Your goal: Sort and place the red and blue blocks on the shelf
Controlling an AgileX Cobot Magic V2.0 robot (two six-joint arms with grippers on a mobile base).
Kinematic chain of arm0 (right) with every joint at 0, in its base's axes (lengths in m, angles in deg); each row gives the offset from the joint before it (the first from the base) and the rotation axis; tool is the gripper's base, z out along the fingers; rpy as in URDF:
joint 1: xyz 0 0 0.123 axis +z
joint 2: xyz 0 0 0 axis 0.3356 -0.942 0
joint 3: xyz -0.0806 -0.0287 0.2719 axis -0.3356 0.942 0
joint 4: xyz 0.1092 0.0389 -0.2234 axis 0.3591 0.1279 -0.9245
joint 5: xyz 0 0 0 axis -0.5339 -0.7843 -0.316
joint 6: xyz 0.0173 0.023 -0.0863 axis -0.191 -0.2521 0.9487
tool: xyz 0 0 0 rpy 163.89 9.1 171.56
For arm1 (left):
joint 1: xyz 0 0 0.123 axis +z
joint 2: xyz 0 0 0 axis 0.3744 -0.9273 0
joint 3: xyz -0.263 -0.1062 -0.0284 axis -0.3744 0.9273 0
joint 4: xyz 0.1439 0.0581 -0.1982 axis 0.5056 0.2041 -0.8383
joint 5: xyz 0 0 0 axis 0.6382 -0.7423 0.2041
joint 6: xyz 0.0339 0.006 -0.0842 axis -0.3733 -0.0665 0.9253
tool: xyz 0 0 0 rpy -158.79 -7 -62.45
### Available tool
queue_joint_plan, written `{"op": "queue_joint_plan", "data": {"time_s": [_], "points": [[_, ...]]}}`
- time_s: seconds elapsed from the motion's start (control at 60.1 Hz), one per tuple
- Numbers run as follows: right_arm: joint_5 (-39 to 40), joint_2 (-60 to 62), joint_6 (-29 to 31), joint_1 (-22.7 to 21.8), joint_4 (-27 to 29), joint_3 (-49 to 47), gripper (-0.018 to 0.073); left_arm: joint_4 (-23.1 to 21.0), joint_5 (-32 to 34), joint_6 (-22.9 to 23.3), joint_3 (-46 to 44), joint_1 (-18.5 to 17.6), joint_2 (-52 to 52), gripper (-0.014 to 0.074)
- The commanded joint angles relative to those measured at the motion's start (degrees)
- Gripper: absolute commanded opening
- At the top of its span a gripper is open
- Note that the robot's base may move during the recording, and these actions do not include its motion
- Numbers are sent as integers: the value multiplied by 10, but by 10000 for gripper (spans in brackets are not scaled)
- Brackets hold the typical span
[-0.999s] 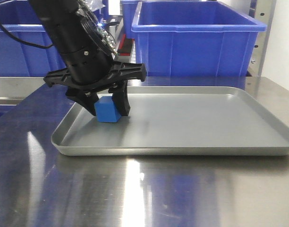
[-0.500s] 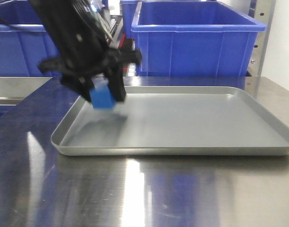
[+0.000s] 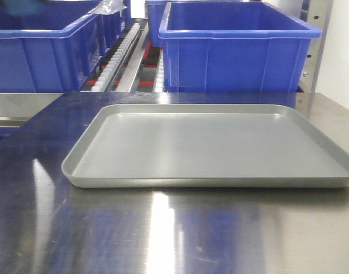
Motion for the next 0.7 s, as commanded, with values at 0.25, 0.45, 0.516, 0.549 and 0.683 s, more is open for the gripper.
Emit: {"op": "queue_joint_plan", "data": {"time_s": [0.25,0.45,0.516,0.549,0.683], "points": [[48,3,2,-3,-9,-17,64,3,113,7,186,68,223,126],[48,3,2,-3,-9,-17,64,4,157,7,260,88,316,126],[48,3,2,-3,-9,-17,64,7,156,7,274,100,339,126],[48,3,2,-3,-9,-17,64,12,156,7,281,107,349,126],[48,3,2,-3,-9,-17,64,21,154,7,303,134,375,126]]}}
